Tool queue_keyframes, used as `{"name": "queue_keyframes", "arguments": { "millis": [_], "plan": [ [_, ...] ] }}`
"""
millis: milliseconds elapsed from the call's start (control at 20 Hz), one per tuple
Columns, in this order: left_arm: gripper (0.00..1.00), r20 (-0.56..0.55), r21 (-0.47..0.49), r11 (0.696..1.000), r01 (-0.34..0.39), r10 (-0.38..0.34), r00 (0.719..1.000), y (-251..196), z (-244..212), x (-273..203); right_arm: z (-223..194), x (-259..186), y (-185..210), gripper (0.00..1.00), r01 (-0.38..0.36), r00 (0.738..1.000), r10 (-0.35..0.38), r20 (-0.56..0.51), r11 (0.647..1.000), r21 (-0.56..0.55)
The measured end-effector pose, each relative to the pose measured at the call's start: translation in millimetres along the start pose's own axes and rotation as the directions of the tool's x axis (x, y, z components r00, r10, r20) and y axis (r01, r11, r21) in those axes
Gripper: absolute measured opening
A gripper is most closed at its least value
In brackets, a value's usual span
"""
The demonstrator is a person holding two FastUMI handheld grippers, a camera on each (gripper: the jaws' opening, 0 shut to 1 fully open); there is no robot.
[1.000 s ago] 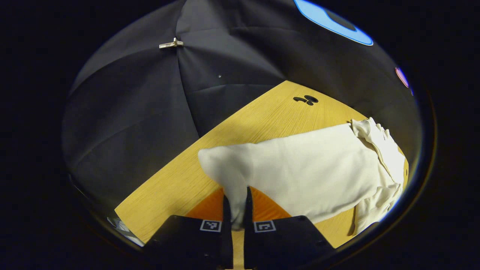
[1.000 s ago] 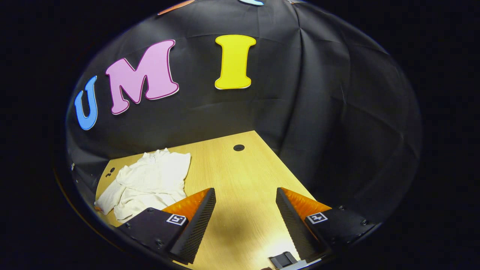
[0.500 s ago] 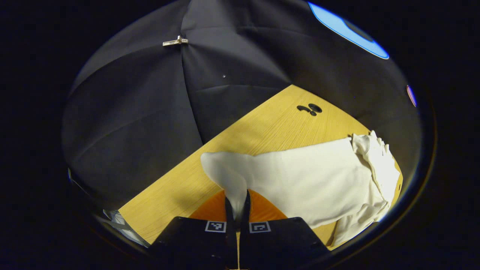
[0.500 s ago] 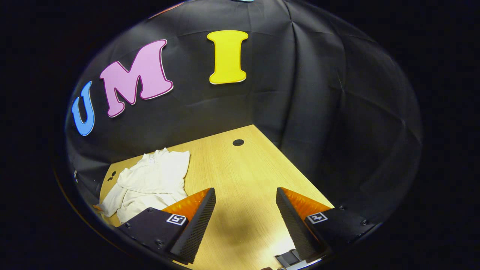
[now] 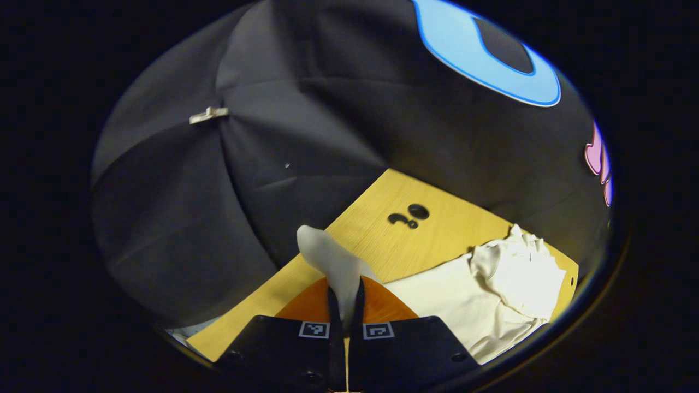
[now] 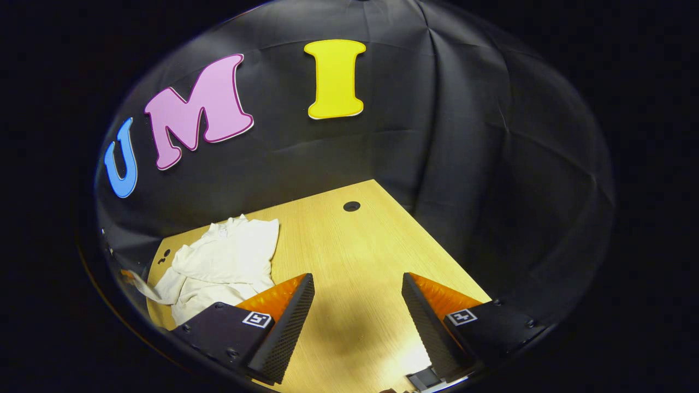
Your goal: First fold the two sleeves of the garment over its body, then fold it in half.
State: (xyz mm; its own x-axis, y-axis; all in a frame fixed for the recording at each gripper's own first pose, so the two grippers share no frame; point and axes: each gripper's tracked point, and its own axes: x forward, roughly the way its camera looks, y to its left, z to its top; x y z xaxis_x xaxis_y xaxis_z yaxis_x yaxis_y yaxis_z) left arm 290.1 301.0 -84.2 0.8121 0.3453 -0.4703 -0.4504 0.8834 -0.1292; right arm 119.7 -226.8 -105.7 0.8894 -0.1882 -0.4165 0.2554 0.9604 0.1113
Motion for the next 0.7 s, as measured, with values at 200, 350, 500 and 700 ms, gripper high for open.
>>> {"name": "queue_keyframes", "arguments": {
  "millis": [200,350,500,700],
  "plan": [
    [0.08,0.053,0.059,0.995,0.077,-0.080,0.995,-64.0,39.8,1.7,-3.9,2.9,-0.5,0.99,0.001,1.000,-0.001,-0.006,1.000,-0.003],
    [0.08,0.073,0.093,0.986,0.139,-0.146,0.987,-116.1,55.9,1.0,-6.4,4.9,-2.9,0.99,0.010,1.000,-0.010,-0.007,1.000,-0.012],
    [0.08,0.070,0.140,0.969,0.204,-0.216,0.974,-174.3,65.6,3.3,-10.8,6.2,-5.0,0.99,0.015,1.000,-0.015,-0.022,1.000,-0.003],
    [0.07,0.077,0.241,0.920,0.308,-0.335,0.939,-264.8,69.6,-7.5,-12.3,7.2,-8.7,0.99,0.026,1.000,-0.025,-0.014,1.000,0.015]
  ]
}}
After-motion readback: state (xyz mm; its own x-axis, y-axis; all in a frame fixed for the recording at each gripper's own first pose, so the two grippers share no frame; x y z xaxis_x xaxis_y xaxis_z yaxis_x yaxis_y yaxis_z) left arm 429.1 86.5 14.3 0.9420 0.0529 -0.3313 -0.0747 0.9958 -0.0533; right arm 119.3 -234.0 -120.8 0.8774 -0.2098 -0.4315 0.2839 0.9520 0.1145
